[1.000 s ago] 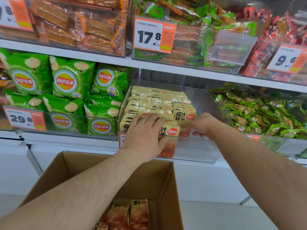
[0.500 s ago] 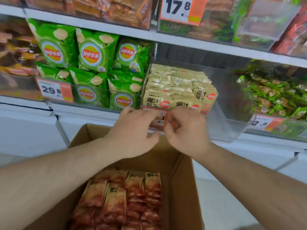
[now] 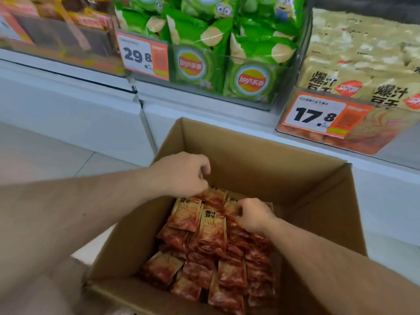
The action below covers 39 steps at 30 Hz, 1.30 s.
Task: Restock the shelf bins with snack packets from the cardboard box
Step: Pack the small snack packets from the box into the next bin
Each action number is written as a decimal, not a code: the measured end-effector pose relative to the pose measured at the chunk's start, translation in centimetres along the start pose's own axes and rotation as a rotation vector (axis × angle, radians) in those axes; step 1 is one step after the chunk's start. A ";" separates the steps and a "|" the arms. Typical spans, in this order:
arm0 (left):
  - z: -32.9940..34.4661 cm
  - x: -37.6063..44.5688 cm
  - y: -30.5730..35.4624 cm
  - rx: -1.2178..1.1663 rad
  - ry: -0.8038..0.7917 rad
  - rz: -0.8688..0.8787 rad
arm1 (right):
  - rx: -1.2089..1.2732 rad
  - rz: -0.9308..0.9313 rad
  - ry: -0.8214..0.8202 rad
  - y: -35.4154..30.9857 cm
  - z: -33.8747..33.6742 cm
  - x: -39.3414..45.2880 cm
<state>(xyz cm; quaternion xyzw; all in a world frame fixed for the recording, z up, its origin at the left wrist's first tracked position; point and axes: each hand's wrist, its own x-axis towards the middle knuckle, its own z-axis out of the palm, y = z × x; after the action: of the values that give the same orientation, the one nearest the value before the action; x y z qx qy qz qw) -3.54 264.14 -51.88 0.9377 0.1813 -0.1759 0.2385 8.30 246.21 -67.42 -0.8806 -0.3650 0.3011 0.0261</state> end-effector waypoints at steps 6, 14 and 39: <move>0.3 0.6 -1.6 -0.035 -0.042 -0.049 | -0.269 -0.157 -0.132 -1.7 7.5 1.5; 1.1 0.5 -2.7 -0.449 -0.180 -0.330 | -0.200 -0.283 0.345 -1.9 5.2 -0.4; -1.1 -1.2 -5.2 -1.026 0.092 -0.442 | -0.065 -0.167 0.088 -9.2 7.5 1.4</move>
<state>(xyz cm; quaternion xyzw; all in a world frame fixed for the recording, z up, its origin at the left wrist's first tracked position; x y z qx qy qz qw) -6.49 268.64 -52.46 0.6479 0.4463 -0.0700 0.6133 -0.82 252.58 -71.79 -0.8599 -0.4451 0.2470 0.0382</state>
